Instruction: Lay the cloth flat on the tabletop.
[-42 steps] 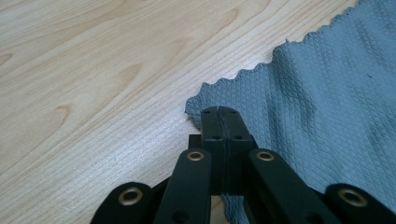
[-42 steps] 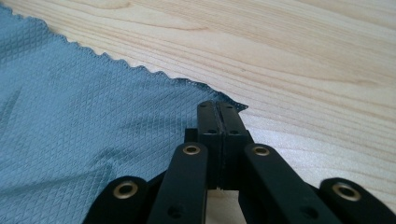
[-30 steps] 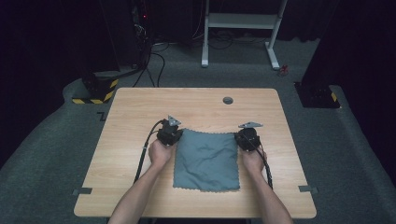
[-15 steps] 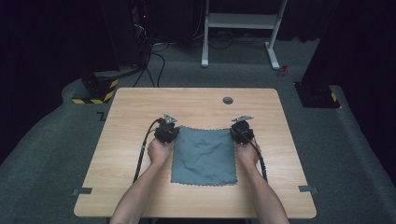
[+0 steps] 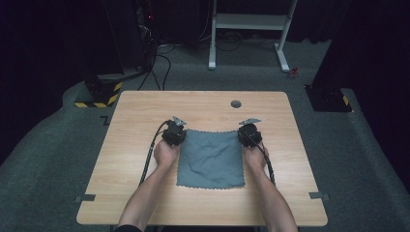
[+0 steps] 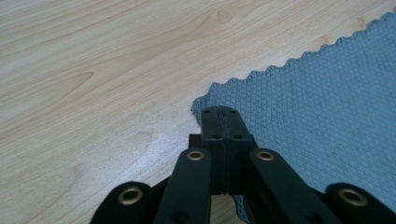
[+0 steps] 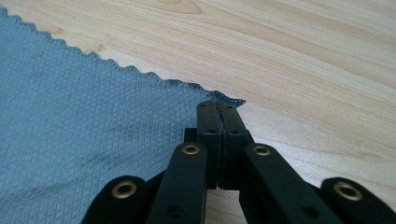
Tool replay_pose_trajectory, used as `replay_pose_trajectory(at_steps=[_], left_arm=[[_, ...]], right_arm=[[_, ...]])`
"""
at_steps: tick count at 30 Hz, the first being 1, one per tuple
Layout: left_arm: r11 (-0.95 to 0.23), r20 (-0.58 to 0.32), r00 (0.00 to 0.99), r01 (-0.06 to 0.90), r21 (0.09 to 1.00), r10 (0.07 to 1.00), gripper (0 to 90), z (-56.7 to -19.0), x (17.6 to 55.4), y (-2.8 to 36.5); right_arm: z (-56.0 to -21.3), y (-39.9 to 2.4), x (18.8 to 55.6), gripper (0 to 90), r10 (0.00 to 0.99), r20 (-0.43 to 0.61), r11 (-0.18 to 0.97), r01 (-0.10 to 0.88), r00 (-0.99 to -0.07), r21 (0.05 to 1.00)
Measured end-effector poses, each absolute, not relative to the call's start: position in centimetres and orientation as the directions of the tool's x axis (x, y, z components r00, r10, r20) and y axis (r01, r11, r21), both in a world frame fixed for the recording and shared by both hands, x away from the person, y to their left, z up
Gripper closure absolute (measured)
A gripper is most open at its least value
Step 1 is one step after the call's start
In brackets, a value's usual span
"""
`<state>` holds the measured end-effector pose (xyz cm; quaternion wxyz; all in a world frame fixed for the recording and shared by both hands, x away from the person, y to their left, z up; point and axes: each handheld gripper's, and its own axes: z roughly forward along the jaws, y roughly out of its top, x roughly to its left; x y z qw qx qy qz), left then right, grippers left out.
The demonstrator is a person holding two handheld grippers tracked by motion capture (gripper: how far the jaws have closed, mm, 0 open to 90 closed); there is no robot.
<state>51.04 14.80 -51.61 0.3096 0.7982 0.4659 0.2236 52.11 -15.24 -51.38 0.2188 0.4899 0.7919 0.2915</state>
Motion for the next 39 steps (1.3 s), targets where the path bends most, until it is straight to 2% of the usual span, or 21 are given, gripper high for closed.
replay_pose_trajectory(at_steps=[3,5,9,11,17,20,25,28,30,33,39], left_arm=[[-0.35,0.051,0.463,0.59,0.728,0.885,78.2,-51.4,50.5,15.1],[-0.343,0.044,0.473,0.57,0.746,0.88,73.2,-51.0,49.8,15.1],[-0.399,0.092,0.521,0.516,0.758,0.849,65.9,-50.2,47.9,14.4],[-0.401,0.079,0.544,0.505,0.764,0.835,62.6,-50.1,47.2,14.1],[-0.442,0.084,0.571,0.525,0.727,0.817,60.4,-51.5,46.3,14.0],[-0.383,0.029,0.543,0.554,0.739,0.839,59.1,-52.1,46.1,15.3],[-0.39,0.058,0.519,0.56,0.731,0.853,58.1,-51.9,45.3,16.4],[-0.38,0.027,0.554,0.534,0.755,0.832,53.5,-51.4,43.8,16.2],[-0.397,0.018,0.585,0.525,0.753,0.811,51.1,-51.1,42.5,15.7],[-0.45,0.047,0.63,0.498,0.741,0.775,49.4,-51.3,40.4,14.7],[-0.458,0.045,0.629,0.513,0.726,0.776,48.1,-52.0,38.9,15.2]], right_arm=[[-51.1,-15.3,52.0,79.4,0.911,-0.055,0.335,0.653,-0.41,0.679],[-50.7,-15.4,51.3,76.0,0.914,-0.039,0.313,0.644,-0.403,0.698],[-50.3,-15.1,49.8,75.3,0.904,-0.047,0.324,0.609,-0.425,0.724],[-50.4,-14.7,49.0,76.1,0.893,-0.031,0.328,0.603,-0.449,0.727],[-51.0,-13.5,47.3,75.1,0.845,-0.041,0.4,0.58,-0.532,0.709],[-51.8,-14.3,47.1,75.1,0.849,-0.014,0.38,0.592,-0.528,0.71],[-51.7,-15.2,46.6,72.1,0.864,-0.044,0.383,0.598,-0.502,0.704],[-51.1,-15.4,45.7,69.8,0.858,-0.009,0.358,0.584,-0.514,0.728],[-50.6,-15.0,44.5,68.2,0.839,-0.019,0.383,0.564,-0.545,0.732],[-50.8,-14.5,42.4,66.9,0.815,-0.035,0.421,0.549,-0.578,0.722],[-52.0,-15.3,40.0,65.2,0.808,-0.037,0.429,0.545,-0.587,0.72]])
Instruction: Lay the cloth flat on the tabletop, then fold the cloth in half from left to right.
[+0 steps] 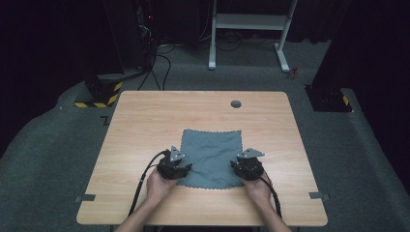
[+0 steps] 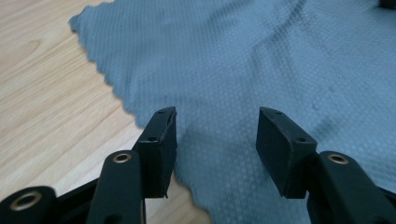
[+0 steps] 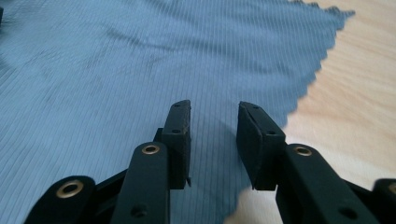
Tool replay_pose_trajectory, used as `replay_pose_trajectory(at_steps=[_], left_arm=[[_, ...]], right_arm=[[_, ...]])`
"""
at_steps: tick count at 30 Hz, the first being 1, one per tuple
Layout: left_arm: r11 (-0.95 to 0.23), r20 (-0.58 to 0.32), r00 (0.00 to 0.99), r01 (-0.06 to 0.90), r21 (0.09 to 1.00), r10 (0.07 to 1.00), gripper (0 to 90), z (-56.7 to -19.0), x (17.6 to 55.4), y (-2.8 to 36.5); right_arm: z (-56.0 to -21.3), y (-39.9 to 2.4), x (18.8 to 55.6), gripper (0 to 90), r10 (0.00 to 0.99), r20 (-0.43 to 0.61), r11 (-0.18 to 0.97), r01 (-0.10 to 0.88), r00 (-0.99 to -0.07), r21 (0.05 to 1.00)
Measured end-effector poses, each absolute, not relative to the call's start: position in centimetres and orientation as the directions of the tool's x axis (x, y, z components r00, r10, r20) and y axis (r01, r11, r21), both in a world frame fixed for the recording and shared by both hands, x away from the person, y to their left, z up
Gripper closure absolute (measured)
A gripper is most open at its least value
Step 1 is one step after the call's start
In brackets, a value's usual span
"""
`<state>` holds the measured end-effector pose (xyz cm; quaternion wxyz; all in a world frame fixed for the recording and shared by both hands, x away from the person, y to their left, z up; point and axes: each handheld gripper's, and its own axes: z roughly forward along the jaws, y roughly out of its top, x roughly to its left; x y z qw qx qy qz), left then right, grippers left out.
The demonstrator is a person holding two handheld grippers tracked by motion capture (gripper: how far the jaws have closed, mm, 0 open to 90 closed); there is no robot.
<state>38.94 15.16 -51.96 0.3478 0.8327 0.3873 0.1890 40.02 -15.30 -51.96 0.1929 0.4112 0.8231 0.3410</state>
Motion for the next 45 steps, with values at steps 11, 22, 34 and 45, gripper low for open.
replay_pose_trajectory(at_steps=[11,22,34,45], left_arm=[[-0.459,0.032,0.636,0.52,0.72,0.771,46.4,-51.5,35.9,16.1],[-0.404,0.011,0.595,0.531,0.745,0.803,46.9,-52.4,33.4,17.5],[-0.393,0.009,0.586,0.533,0.749,0.811,46.9,-52.5,32.1,18.0],[-0.372,-0.034,0.587,0.557,0.743,0.809,42.6,-51.9,33.4,18.1]], right_arm=[[-51.6,-16.6,36.3,61.9,0.791,-0.046,0.448,0.528,-0.61,0.721],[-52.3,-18.4,33.6,53.6,0.786,-0.009,0.423,0.526,-0.618,0.738],[-52.3,-18.5,33.2,53.5,0.778,-0.044,0.446,0.502,-0.626,0.741],[-51.1,-17.6,33.3,69.2,0.791,0.009,0.384,0.508,-0.612,0.771]])
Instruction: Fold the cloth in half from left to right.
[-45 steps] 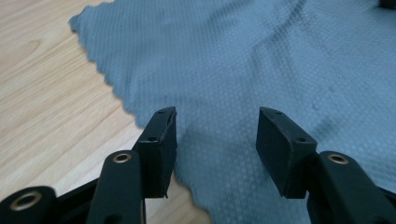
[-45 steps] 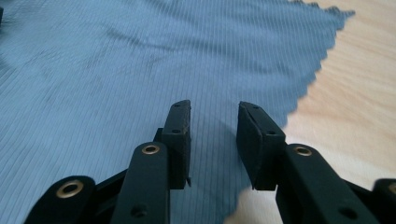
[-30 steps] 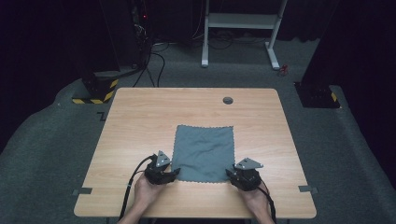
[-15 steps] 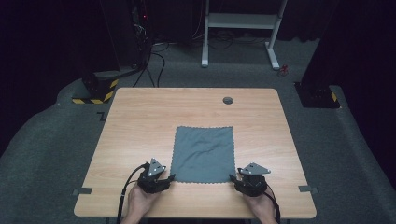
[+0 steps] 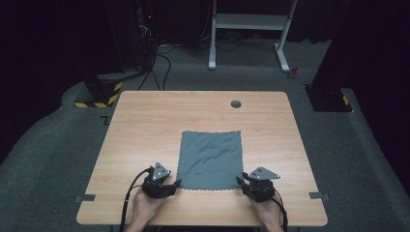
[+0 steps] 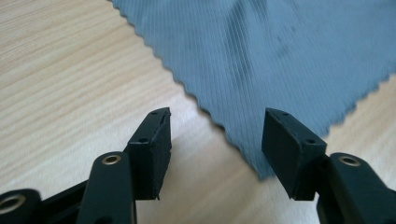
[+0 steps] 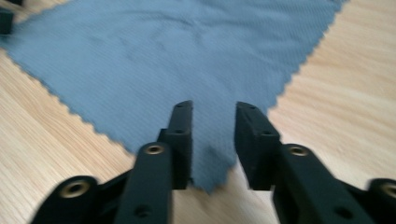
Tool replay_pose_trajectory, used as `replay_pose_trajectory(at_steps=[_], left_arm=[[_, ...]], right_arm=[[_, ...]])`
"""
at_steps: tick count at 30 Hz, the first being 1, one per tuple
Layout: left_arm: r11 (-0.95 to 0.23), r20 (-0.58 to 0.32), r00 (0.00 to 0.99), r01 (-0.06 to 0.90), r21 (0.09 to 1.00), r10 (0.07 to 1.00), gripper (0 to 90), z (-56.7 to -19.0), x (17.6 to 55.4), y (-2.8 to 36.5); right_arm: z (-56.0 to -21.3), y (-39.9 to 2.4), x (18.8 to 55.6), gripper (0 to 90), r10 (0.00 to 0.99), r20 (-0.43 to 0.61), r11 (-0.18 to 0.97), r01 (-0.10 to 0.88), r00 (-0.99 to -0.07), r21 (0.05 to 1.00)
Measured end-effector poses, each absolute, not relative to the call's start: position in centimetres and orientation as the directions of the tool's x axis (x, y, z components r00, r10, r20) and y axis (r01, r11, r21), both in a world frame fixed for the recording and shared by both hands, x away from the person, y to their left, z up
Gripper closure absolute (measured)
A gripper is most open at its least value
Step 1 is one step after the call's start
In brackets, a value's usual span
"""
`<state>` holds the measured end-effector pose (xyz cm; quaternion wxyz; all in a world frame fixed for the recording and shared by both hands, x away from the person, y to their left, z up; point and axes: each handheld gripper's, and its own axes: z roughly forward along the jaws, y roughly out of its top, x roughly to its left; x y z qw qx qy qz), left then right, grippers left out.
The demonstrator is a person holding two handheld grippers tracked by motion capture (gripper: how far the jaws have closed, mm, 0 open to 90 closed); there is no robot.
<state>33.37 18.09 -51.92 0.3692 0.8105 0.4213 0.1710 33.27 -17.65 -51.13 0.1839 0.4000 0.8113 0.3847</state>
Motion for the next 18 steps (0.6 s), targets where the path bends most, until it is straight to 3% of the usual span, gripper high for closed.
replay_pose_trajectory(at_steps=[6,18], left_arm=[[-0.359,-0.047,0.579,0.566,0.742,0.814,42.2,-51.2,36.4,17.1],[-0.337,-0.027,0.517,0.596,0.729,0.855,43.4,-51.2,43.2,16.1]], right_arm=[[-50.7,-15.2,34.0,80.3,0.748,0.018,0.408,0.481,-0.663,0.776],[-51.2,-7.3,34.8,83.2,0.624,-0.013,0.502,0.389,-0.781,0.772]])
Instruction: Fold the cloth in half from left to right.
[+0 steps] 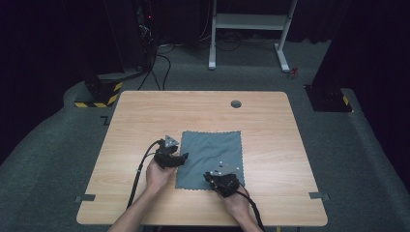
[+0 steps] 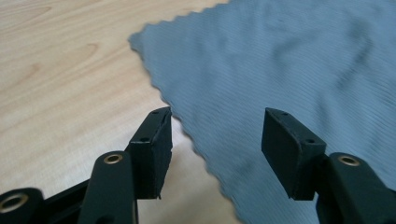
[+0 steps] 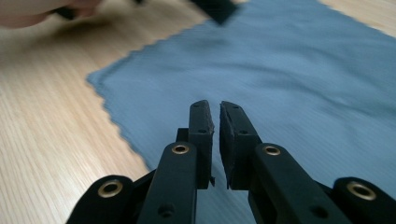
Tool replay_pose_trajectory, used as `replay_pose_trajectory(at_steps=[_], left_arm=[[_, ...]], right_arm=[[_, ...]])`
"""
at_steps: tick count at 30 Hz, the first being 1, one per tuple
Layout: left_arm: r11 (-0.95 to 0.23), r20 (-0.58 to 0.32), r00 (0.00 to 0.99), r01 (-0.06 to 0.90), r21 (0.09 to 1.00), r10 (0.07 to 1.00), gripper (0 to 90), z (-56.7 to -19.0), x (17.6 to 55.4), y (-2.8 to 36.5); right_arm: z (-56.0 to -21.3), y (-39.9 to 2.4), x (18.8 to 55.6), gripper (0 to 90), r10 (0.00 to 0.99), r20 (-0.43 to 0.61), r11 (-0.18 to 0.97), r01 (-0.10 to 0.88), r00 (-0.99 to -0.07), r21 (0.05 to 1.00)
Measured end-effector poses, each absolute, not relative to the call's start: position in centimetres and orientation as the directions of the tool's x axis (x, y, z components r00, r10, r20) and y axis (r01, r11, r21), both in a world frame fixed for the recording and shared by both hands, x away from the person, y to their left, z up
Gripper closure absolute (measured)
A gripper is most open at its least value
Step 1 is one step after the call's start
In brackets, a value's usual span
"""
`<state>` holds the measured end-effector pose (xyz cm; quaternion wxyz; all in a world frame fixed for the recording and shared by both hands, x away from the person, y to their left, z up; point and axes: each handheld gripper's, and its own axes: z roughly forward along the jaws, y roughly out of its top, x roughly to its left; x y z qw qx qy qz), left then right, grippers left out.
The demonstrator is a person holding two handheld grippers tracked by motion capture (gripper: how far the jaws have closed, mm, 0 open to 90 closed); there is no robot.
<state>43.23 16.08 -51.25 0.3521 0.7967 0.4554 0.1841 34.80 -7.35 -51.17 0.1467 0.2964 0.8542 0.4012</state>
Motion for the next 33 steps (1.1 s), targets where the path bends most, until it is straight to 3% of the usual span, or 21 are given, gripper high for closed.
replay_pose_trajectory(at_steps=[8,21,25,33], left_arm=[[-0.369,0.026,0.502,0.599,0.71,0.865,44.5,-51.3,45.8,15.6],[-0.36,0.05,0.456,0.625,0.692,0.889,46.1,-51.5,49.2,15.9],[-0.319,-0.004,0.444,0.65,0.69,0.896,47.1,-51.6,50.4,16.2],[-0.299,-0.009,0.424,0.655,0.694,0.906,50.5,-51.6,52.0,16.4]], right_arm=[[-51.8,-4.2,34.6,81.0,0.581,-0.038,0.55,0.358,-0.813,0.755],[-52.3,-3.2,33.2,76.8,0.533,-0.073,0.606,0.32,-0.843,0.728],[-52.3,-3.3,33.1,76.7,0.535,-0.067,0.598,0.321,-0.842,0.734],[-52.3,-3.3,33.1,76.6,0.539,-0.066,0.599,0.327,-0.84,0.731]])
